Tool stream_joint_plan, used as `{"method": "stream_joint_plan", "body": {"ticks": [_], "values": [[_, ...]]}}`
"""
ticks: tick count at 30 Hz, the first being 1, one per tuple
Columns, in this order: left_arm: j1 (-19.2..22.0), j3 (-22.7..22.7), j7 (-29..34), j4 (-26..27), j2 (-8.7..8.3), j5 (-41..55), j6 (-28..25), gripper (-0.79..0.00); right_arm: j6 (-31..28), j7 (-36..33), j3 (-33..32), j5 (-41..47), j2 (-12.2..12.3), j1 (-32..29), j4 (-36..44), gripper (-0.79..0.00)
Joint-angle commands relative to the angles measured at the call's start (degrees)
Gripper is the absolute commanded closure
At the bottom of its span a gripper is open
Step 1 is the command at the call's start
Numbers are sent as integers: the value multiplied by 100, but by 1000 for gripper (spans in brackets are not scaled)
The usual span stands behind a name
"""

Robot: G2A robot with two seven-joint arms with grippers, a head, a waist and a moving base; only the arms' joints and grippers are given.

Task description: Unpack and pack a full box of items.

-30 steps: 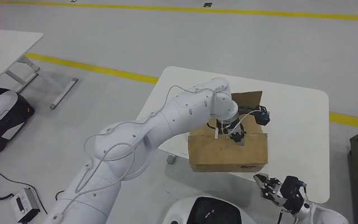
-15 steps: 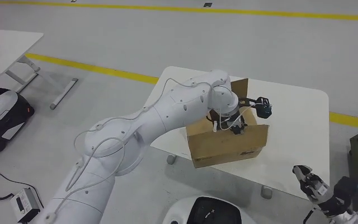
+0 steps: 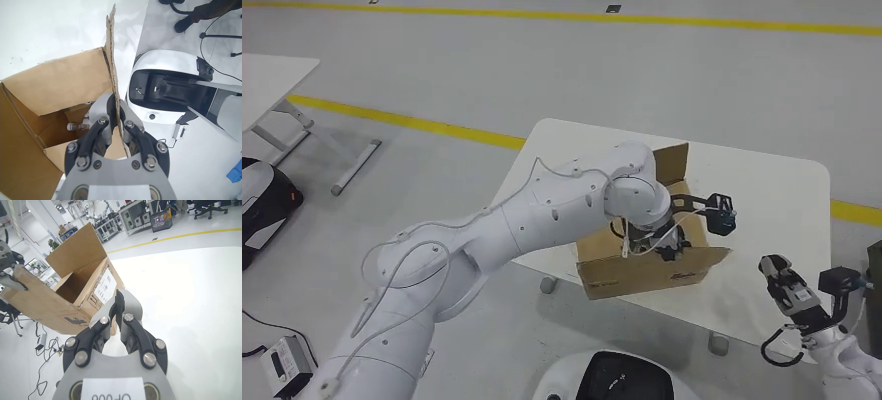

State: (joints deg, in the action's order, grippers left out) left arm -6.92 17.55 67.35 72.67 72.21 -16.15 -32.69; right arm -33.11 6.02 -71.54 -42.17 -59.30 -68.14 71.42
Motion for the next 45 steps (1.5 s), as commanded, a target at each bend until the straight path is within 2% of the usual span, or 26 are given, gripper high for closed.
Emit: {"method": "stream_joint_plan", "body": {"ticks": [1,2,3,4,5,6,13,19,28,31,37,40,45], "values": [[-127,66,82,177,-76,90,16,-434,45,-51,139,-32,-45,147,-92,0],[-181,96,146,271,-113,130,0,-400,73,-60,199,-53,-68,218,-154,0],[-229,131,194,353,-151,146,-7,-416,96,-82,265,-94,-90,287,-199,0],[-277,164,239,424,-187,151,5,-514,105,-90,330,-118,-114,347,-239,0],[-324,199,273,503,-221,156,13,-742,115,-81,391,-120,-138,398,-281,0],[-384,233,297,580,-253,214,-2,-776,104,-90,447,-131,-159,451,-325,0],[-704,361,421,957,-460,700,-3,-785,115,17,616,-201,-261,685,-487,0],[-860,233,333,1218,-644,1428,-91,-785,-55,99,446,-207,-250,661,-217,0],[-670,-15,170,1411,-904,1845,-254,-785,-659,-473,370,-489,-196,576,487,0],[-576,-40,143,1421,-983,1969,-281,-785,-1034,-663,436,-557,-188,576,559,0],[-412,211,82,1316,-1161,1934,-342,-785,-1278,-1059,608,-751,-197,593,514,0],[-450,374,84,1269,-1231,1909,-329,-785,-1492,-1116,685,-866,-201,604,516,0],[-550,597,-93,1225,-1296,1782,-119,-785,-1465,-1119,763,-1012,-220,613,438,0]]}}
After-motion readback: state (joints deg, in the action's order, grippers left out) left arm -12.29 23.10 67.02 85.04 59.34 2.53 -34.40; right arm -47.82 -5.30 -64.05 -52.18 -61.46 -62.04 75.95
